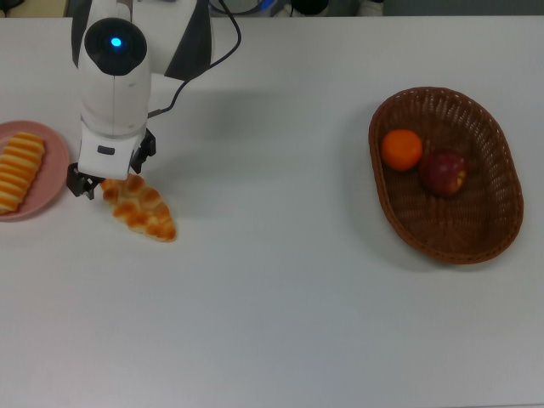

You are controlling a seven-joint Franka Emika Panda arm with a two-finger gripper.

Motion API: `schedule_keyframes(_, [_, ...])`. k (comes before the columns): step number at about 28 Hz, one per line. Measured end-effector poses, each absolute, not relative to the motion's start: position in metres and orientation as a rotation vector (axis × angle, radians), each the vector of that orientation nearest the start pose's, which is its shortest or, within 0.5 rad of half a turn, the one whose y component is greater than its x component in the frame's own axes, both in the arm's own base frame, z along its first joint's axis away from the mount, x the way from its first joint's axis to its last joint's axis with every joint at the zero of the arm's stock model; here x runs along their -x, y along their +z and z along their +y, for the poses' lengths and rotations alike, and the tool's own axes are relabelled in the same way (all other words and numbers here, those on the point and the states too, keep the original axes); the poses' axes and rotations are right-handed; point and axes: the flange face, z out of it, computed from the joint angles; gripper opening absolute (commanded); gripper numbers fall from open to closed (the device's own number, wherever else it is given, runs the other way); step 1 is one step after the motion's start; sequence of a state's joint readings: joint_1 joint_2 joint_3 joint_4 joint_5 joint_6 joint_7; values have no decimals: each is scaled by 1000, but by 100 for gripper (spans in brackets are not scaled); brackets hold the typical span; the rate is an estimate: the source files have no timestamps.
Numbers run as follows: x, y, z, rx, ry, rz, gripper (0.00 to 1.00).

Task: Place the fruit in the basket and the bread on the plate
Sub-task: 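Release the orange and move down onto the braided bread roll, then grasp the braided roll and carry it onto the pink plate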

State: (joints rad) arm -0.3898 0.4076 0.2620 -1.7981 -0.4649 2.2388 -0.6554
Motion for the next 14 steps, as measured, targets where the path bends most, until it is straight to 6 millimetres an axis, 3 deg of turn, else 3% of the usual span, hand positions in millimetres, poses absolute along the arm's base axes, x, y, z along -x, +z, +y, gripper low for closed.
schedule_keyframes(5, [-647,326,-104,3169,44,-1276,100])
schedule_keyframes(10, [-651,300,-90,3220,81,-1280,100])
schedule_keyframes(11, [-651,295,-88,3226,89,-1276,94])
schedule_keyframes(13, [-651,288,-85,3232,102,-1272,65])
schedule_keyframes(14, [-651,284,-84,3232,105,-1271,9])
